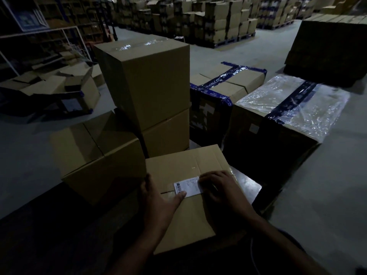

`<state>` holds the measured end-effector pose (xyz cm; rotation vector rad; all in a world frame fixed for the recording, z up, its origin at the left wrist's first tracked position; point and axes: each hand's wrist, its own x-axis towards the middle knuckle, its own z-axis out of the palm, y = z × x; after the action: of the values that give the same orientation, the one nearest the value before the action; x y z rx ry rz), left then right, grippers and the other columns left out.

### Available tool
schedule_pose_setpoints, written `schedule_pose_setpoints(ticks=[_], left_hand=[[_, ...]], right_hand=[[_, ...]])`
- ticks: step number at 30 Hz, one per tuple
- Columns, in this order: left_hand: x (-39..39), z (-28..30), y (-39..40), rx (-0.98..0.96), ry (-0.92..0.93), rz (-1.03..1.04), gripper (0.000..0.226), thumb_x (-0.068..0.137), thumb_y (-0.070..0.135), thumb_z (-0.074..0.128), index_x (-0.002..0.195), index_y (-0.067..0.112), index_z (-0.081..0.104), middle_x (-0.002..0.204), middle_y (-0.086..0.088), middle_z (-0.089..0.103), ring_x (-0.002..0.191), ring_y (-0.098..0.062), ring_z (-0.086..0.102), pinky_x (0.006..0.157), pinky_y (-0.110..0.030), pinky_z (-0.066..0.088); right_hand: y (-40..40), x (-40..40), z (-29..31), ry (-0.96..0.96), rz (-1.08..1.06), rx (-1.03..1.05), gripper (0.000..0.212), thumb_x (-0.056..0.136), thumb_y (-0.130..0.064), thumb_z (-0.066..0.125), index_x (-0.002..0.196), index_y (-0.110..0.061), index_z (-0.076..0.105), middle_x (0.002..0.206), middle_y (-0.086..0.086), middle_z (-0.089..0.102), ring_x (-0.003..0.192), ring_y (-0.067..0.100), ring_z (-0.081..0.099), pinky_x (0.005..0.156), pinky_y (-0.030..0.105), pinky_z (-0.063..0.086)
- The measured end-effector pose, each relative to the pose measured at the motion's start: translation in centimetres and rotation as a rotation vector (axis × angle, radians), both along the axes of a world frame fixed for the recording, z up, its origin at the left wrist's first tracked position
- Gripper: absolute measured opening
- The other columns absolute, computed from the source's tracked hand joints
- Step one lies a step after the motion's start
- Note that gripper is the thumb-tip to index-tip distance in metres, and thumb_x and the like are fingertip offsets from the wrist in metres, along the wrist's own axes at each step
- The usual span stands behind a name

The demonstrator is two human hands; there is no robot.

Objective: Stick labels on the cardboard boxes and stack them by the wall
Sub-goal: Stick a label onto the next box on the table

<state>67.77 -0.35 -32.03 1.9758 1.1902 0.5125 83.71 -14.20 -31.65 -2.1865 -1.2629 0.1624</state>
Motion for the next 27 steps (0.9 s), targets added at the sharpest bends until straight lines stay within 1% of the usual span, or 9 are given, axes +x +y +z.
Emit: schedule_pose_setpoints(ticks=[2, 4, 7, 10, 13, 15, 20, 24, 27], left_hand=[[-0.2, 0.1, -0.1, -0.013, 0.005, -0.021, 0.131, 0.06, 0.058, 0.088, 0.16, 0.027, 0.008, 0.162, -0.003, 0.016, 0.145, -0.028, 0.026, 0.112, -0.053, 0.036], [-0.4, 0.3, -0.1, -0.01, 0.028, -0.05, 0.14, 0.055, 0.063, 0.088, 0.16, 0.029, 0.003, 0.164, 0.002, 0.01, 0.148, -0.028, 0.021, 0.114, -0.055, 0.034], [-0.5, 0.4, -0.2, 0.004, 0.051, -0.056, 0.143, 0.052, 0.069, 0.086, 0.16, 0.029, 0.0, 0.166, 0.002, 0.007, 0.15, -0.027, 0.017, 0.115, -0.056, 0.032], [-0.4, 0.5, -0.3, 0.016, 0.064, -0.045, 0.143, 0.053, 0.07, 0.085, 0.16, 0.027, 0.0, 0.166, 0.0, 0.006, 0.15, -0.027, 0.016, 0.115, -0.056, 0.032], [-0.2, 0.6, -0.2, 0.012, 0.064, -0.045, 0.142, 0.055, 0.067, 0.085, 0.16, 0.026, -0.001, 0.166, -0.001, 0.005, 0.151, -0.027, 0.015, 0.116, -0.056, 0.031], [-0.2, 0.6, -0.2, 0.008, 0.057, -0.054, 0.142, 0.056, 0.066, 0.086, 0.16, 0.027, -0.002, 0.166, -0.001, 0.005, 0.151, -0.027, 0.014, 0.116, -0.055, 0.031], [-0.4, 0.8, -0.2, 0.02, 0.054, -0.064, 0.14, 0.057, 0.064, 0.086, 0.16, 0.026, -0.001, 0.166, -0.001, 0.006, 0.151, -0.026, 0.014, 0.116, -0.05, 0.031], [-0.1, 1.2, 0.2, -0.002, 0.032, -0.09, 0.14, 0.056, 0.061, 0.088, 0.16, 0.028, 0.001, 0.166, 0.0, 0.008, 0.15, -0.026, 0.018, 0.116, -0.052, 0.032], [0.0, 1.3, 0.6, 0.016, 0.033, -0.101, 0.14, 0.056, 0.06, 0.089, 0.16, 0.026, 0.004, 0.165, 0.0, 0.013, 0.148, -0.025, 0.024, 0.114, -0.049, 0.035]], right_hand=[[0.6, 0.8, 0.2, 0.017, -0.002, 0.013, 0.028, 0.084, -0.04, 0.058, 0.109, -0.031, 0.066, 0.111, -0.015, 0.065, 0.105, 0.01, 0.057, 0.088, 0.022, 0.041], [1.0, 0.7, 0.2, 0.007, -0.016, 0.037, 0.026, 0.087, -0.036, 0.065, 0.112, -0.03, 0.065, 0.109, -0.019, 0.063, 0.104, 0.006, 0.051, 0.083, 0.017, 0.04], [1.4, 0.0, 0.3, -0.012, -0.059, 0.075, 0.018, 0.087, -0.035, 0.07, 0.104, -0.032, 0.065, 0.094, -0.029, 0.052, 0.099, -0.002, 0.043, 0.076, 0.007, 0.037], [1.6, 0.7, 0.5, 0.066, -0.013, 0.046, 0.019, 0.084, -0.03, 0.073, 0.1, -0.03, 0.064, 0.097, -0.02, 0.057, 0.097, 0.004, 0.046, 0.072, 0.007, 0.037], [1.6, 1.7, 0.4, 0.128, 0.011, 0.032, 0.031, 0.082, -0.028, 0.074, 0.108, -0.031, 0.06, 0.11, -0.007, 0.061, 0.096, 0.003, 0.047, 0.073, 0.003, 0.036], [1.6, 1.6, 0.2, 0.091, 0.026, 0.01, 0.029, 0.084, -0.029, 0.072, 0.111, -0.032, 0.059, 0.112, -0.009, 0.06, 0.099, 0.003, 0.046, 0.072, 0.005, 0.036], [2.2, 1.4, 1.0, 0.117, 0.044, 0.002, 0.022, 0.083, -0.024, 0.075, 0.095, -0.029, 0.058, 0.094, -0.023, 0.048, 0.102, 0.013, 0.05, 0.078, 0.019, 0.046], [2.6, 2.0, 1.1, 0.143, 0.055, 0.015, 0.026, 0.083, -0.025, 0.073, 0.099, -0.03, 0.054, 0.103, -0.012, 0.054, 0.096, 0.009, 0.05, 0.069, 0.01, 0.039], [2.5, 1.2, 0.7, 0.134, -0.022, 0.025, 0.023, 0.083, -0.029, 0.073, 0.099, -0.029, 0.056, 0.098, -0.018, 0.043, 0.089, 0.003, 0.052, 0.068, 0.009, 0.041]])
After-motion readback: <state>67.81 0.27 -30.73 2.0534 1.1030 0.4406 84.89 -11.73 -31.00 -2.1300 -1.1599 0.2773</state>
